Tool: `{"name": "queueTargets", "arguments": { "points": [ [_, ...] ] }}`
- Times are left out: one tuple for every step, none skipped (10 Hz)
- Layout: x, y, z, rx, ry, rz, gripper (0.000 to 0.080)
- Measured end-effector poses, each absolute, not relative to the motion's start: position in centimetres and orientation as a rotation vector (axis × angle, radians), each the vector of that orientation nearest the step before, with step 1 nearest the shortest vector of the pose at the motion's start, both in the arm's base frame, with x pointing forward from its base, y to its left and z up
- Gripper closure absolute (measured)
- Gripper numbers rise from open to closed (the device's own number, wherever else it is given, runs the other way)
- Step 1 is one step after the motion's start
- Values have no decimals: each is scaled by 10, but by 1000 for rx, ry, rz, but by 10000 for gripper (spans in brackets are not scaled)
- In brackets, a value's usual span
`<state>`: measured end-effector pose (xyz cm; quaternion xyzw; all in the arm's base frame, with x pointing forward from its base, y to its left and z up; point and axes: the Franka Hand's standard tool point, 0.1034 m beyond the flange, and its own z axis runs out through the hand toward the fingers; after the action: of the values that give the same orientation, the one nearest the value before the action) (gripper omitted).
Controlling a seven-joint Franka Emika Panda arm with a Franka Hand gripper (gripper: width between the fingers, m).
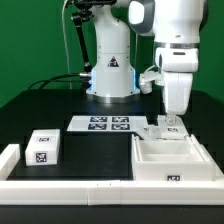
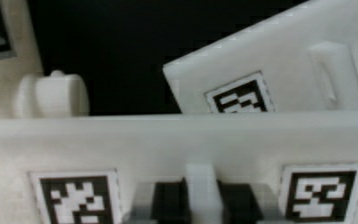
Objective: Assemble cabinet
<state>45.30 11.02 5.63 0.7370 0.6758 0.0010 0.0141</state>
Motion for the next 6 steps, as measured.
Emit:
{"name": "queueTargets", "arguments": {
  "points": [
    [453, 110, 56, 2297, 2103, 1, 731],
    [453, 110, 56, 2297, 2103, 0, 731],
    [453, 110, 56, 2297, 2102, -2, 731],
    [456, 109, 58, 2299, 2103, -31, 731],
    [456, 110, 58, 2300, 2105, -39, 731],
    [455, 109, 58, 2302, 2104, -39, 731]
  ]
}}
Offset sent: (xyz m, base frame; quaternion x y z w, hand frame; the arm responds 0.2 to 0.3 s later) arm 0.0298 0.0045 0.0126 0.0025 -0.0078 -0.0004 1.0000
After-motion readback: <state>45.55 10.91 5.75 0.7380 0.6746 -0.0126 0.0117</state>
